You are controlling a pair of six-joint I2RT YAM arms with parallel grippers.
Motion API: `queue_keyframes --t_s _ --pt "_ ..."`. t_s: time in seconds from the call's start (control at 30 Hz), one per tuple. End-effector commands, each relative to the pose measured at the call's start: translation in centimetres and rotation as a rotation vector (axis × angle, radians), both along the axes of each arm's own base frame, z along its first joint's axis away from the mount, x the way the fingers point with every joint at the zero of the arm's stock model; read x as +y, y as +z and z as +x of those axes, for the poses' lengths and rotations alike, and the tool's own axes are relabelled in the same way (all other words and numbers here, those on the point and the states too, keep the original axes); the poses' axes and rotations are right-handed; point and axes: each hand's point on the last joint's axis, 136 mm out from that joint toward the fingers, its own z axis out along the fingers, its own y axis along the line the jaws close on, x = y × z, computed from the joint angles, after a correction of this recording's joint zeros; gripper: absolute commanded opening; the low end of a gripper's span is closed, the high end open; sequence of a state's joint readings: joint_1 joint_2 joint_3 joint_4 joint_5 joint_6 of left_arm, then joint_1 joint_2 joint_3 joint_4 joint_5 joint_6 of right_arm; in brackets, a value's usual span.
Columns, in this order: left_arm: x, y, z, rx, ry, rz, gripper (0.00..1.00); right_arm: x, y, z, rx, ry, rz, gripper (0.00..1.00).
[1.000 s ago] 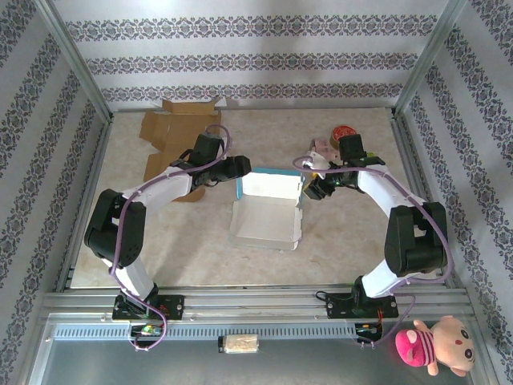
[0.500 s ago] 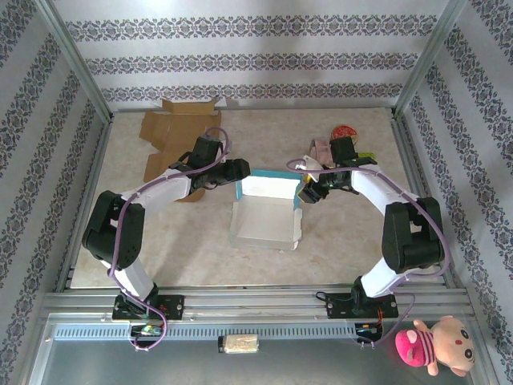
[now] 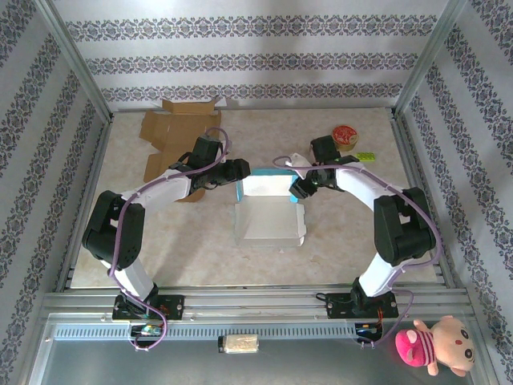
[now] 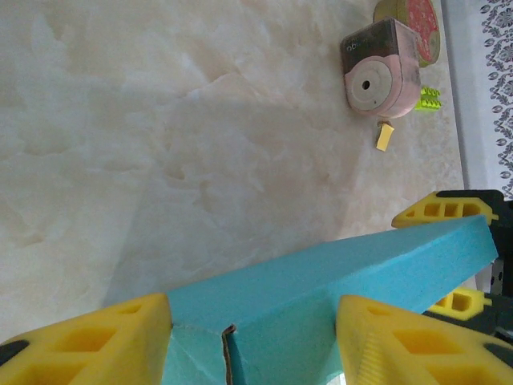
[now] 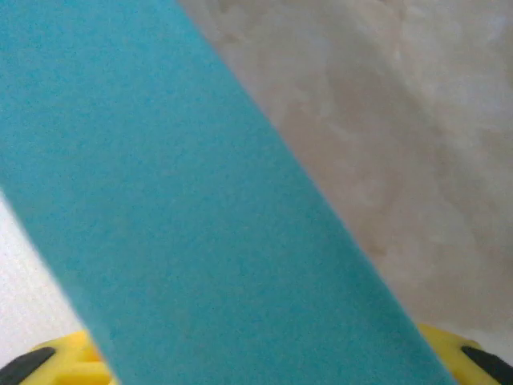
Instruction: Fold the paper box
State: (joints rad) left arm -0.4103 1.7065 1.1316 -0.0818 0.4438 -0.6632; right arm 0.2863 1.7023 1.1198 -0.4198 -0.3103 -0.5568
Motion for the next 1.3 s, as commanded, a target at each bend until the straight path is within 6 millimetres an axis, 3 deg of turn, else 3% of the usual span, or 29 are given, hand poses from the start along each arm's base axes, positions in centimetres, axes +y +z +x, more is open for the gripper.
queue_keyframes --t_s 0.0,0.13,0.27,0.37,0.53,0.63,0.73,0.83,0.93,1.27 --pt "-0.1 0.1 -0.4 0.006 -0.008 -0.022 0.56 0.3 -0.5 1.2 -0.007 -0.097 -0.067 0.42" --pt "0.1 0.8 -0.5 -0.009 -0.001 -0.03 0.58 -0.1 -1.1 1.4 0.004 -0.199 -0.154 0.33" --pt "0.2 1.3 -0.5 -0.026 0.007 -0.036 0.59 0.5 -0.3 1.5 0.013 -0.305 -0.161 0.2" --pt "0.2 1.3 -0.4 -0.028 0.013 -0.038 0.59 0.8 0.0 1.4 0.034 -0.416 -0.139 0.17" --pt "0.1 1.1 -0.3 -0.023 0.018 -0.051 0.59 1.5 -1.5 1.1 0.087 -0.55 -0.051 0.1" --pt "-0.1 0.8 -0.3 -0.011 0.015 -0.056 0.59 2.0 -2.3 1.2 0.095 -0.61 0.003 0.0" --pt "-0.2 0.8 -0.2 -0.011 0.018 -0.059 0.59 3.2 -3.0 1.0 0.076 -0.597 0.05 0.0" --pt "-0.1 0.9 -0.1 -0.012 0.023 -0.062 0.59 3.6 -3.6 0.7 0.06 -0.612 0.065 0.18" --pt "-0.1 0.8 -0.1 -0.009 0.022 -0.058 0.59 3.5 -4.2 0.4 0.064 -0.635 0.077 0.24" --pt "-0.1 0.4 -0.1 -0.001 0.025 -0.054 0.59 2.6 -4.6 0.1 -0.002 -0.655 0.072 0.03"
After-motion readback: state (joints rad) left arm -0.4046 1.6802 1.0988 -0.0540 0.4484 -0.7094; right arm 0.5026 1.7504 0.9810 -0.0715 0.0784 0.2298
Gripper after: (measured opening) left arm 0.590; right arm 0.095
